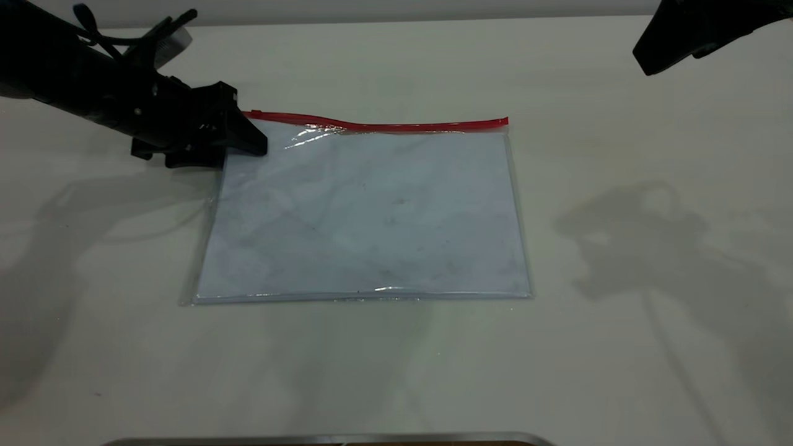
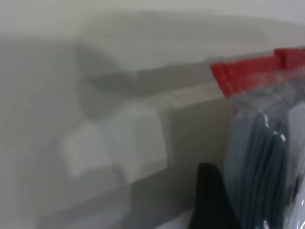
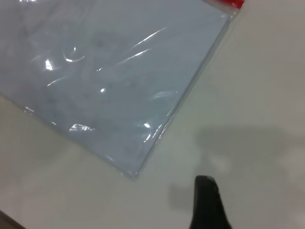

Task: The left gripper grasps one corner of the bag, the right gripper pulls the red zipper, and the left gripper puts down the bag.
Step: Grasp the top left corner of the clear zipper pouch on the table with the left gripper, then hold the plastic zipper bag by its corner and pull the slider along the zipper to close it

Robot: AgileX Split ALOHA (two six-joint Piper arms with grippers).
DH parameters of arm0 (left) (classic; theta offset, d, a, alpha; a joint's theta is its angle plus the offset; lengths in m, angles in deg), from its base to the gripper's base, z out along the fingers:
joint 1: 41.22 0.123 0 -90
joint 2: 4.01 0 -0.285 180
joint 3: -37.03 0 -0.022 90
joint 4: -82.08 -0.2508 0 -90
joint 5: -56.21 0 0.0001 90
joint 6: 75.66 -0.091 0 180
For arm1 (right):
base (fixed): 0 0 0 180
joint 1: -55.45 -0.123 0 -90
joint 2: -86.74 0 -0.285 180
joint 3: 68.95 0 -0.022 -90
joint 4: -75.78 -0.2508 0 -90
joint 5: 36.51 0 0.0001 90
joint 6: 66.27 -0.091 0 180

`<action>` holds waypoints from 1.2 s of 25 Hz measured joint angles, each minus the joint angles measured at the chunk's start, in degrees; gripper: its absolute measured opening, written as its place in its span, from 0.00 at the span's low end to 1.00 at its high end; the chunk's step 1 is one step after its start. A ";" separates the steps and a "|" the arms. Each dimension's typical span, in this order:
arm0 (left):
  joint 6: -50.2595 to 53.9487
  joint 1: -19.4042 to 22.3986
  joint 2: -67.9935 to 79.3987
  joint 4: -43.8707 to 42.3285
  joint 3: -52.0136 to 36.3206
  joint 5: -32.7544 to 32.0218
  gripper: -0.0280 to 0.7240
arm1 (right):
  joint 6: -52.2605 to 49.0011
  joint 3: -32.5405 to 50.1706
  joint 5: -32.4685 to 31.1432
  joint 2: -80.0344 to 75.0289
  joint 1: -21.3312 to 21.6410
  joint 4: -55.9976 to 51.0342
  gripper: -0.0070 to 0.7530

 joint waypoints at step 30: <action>-44.22 -10.88 1.02 -20.38 19.78 -25.79 0.11 | 53.20 -18.64 -17.00 -24.25 0.00 -42.40 0.72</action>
